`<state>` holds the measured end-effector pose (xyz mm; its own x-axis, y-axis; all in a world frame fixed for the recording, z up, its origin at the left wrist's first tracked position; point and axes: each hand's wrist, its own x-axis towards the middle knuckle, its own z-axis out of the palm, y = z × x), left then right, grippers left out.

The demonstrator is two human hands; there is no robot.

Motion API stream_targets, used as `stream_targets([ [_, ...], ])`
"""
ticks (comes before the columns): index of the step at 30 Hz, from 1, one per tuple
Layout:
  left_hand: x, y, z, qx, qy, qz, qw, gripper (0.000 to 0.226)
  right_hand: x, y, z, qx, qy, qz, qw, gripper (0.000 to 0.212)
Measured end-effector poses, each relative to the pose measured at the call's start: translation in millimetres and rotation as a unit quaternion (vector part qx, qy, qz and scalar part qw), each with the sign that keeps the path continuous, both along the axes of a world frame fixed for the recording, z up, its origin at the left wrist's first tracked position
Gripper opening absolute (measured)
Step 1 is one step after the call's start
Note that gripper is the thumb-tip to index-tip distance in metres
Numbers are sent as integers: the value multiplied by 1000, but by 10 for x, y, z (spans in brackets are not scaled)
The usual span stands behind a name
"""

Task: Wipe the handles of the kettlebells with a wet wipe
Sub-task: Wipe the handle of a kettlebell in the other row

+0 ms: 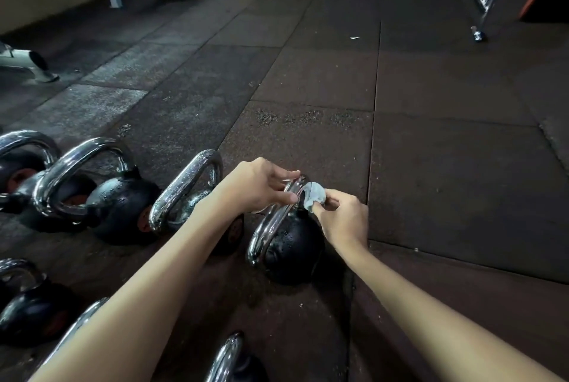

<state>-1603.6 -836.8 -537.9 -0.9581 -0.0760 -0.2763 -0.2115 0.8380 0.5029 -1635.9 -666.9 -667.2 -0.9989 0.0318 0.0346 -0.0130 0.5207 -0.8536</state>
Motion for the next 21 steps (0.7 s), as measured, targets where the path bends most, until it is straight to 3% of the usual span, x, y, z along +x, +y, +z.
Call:
stream_targets([
  [7,64,-67,-194,-16,25,30,999,46,150,-35,0,-36,76,26,996,46],
  [13,73,-37,-172,-16,31,57,998,44,84,-19,26,-88,45,11,995,36],
  [16,78,-32,-190,-15,37,64,997,43,101,12,31,-77,79,37,993,37],
  [21,99,-17,-204,-13,47,66,997,42,116,-30,-61,-24,140,30,989,21],
])
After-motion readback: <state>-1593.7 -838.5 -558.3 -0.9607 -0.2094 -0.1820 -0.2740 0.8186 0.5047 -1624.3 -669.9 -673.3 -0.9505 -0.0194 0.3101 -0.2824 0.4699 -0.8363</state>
